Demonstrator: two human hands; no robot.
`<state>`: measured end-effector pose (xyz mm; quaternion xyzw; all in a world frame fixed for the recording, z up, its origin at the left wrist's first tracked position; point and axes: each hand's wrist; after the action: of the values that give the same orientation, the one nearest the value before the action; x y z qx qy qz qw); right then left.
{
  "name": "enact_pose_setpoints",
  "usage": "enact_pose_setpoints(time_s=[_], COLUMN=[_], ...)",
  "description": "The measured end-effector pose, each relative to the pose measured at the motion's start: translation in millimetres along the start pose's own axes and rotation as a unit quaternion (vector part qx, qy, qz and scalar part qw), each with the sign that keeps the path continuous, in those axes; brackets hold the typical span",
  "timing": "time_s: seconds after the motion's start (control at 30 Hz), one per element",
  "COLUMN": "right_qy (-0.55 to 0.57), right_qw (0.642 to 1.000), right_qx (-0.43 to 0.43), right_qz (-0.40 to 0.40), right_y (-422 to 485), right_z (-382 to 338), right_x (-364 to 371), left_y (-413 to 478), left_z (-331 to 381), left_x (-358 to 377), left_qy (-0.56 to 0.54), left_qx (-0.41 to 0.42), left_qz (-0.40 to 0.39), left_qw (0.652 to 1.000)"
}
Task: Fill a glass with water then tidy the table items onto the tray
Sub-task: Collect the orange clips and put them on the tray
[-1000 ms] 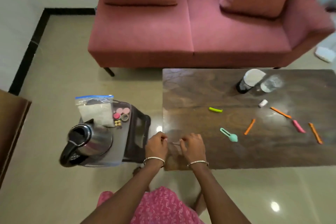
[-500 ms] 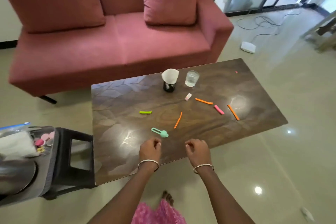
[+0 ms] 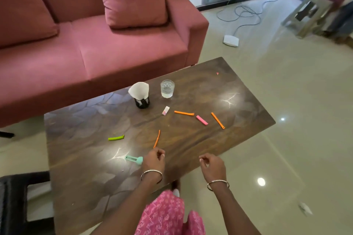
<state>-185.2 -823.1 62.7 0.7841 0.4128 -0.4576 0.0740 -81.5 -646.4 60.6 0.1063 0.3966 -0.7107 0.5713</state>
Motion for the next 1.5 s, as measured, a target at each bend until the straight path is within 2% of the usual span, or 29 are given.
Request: enact_pose_setpoints(time_s=[0.23, 0.4, 0.5, 0.63, 0.73, 0.87, 1.03, 1.1, 1.17, 1.23, 1.33, 1.5], right_qy=[-0.007, 0.072, 0.182, 0.240, 0.278, 0.278, 0.271, 0.291, 0.306, 0.298, 0.272, 0.255], right_qw=[0.996, 0.973, 0.918, 0.849, 0.796, 0.766, 0.762, 0.756, 0.754, 0.769, 0.818, 0.883], right_qx=[0.055, 0.177, 0.308, 0.426, 0.489, 0.533, 0.540, 0.552, 0.541, 0.522, 0.467, 0.317], right_qz=[-0.070, -0.126, -0.170, -0.201, -0.224, -0.228, -0.232, -0.199, -0.211, -0.216, -0.196, -0.234], right_y=[108.5, 190.6, 231.5, 274.4, 299.5, 324.2, 346.9, 348.4, 345.8, 342.4, 331.2, 301.2], right_z=[-9.2, -22.8, -30.5, -43.2, -52.3, -62.4, -60.9, -61.8, -65.2, -62.9, -63.1, -75.1], right_x=[5.4, 30.2, 58.1, 92.0, 115.1, 144.4, 165.1, 167.3, 164.4, 159.5, 144.3, 100.6], left_y=[85.2, 141.4, 165.0, 185.3, 192.7, 201.6, 209.1, 207.8, 207.0, 204.5, 196.0, 166.5], left_z=[20.9, 20.7, 12.7, -0.6, -7.6, -17.7, -24.9, -24.5, -17.6, -5.7, 12.4, 37.0], left_x=[28.4, 43.5, 52.5, 68.8, 80.1, 90.7, 99.6, 100.2, 99.9, 98.9, 94.0, 81.9], left_qy=[0.075, 0.117, 0.169, 0.243, 0.283, 0.326, 0.358, 0.336, 0.289, 0.215, 0.056, -0.195], left_qx=[-0.075, -0.154, -0.199, -0.210, -0.218, -0.210, -0.207, -0.217, -0.241, -0.265, -0.291, -0.301], left_qz=[-0.003, -0.022, -0.050, -0.096, -0.104, -0.083, -0.044, -0.032, -0.014, 0.019, 0.084, 0.143], left_qw=[0.994, 0.981, 0.964, 0.942, 0.928, 0.918, 0.909, 0.916, 0.927, 0.940, 0.951, 0.923])
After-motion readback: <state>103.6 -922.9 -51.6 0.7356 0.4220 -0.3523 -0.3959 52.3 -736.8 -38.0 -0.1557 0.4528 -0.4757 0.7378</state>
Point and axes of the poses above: each hand's wrist, its own y-axis towards the middle knuckle, its own x-axis out of the palm, z = x × y, and after that the axes turned 2 degrees about z, right-handed
